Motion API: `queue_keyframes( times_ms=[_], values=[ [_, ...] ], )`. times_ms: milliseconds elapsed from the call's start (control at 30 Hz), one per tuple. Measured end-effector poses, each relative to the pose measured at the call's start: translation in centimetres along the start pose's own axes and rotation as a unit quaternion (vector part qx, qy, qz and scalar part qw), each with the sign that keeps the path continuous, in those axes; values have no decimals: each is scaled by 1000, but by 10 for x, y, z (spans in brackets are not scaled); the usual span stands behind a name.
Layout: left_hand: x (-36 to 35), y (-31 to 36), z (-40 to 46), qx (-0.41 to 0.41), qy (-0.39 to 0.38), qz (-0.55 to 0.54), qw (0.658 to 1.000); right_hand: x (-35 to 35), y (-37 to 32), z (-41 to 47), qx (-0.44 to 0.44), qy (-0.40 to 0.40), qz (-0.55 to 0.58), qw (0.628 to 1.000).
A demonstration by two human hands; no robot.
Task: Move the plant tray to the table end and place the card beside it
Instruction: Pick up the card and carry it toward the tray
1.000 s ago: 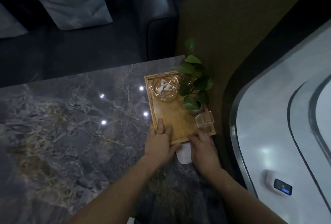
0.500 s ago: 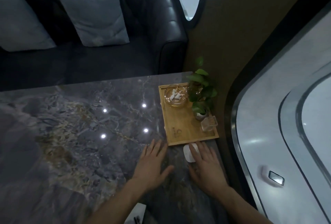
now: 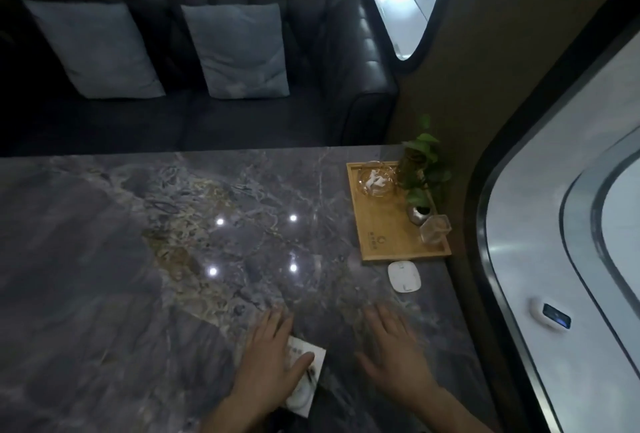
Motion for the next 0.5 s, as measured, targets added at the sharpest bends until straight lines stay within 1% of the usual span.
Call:
queue_keyframes(
  times_ms=[67,133,233,300,367,500],
  values=[
    [-3,-11,-10,19,12,-41,999,-11,-10,-8,-16,-22,20,999],
    [-2,-18,-21,52,51,-113,991,-25,-19,-14,-35,-38,71,996],
    [-2,-31,-34,125,106,-234,958,-49,-31,-24,-70,-61,183,979],
    [-5,-39,-42,147,106,-283,942,-71,-30,-30,-114,-68,273,953],
    [-9,-46,-47,164,100,-316,929,-80,-37,-37,-154,-57,344,925],
    [-12,-54,-52,183,91,-366,908,-84,-53,-41,-201,-33,421,884]
  ],
)
Point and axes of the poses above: each hand's wrist, its own z-axis towards the middle knuckle, its own x-axis out of the back of the hand, y = z × x, the point moved 4 cm from there along z, towards the middle knuckle, and after that the axes turned 10 degrees about y, right-handed, at the moved point
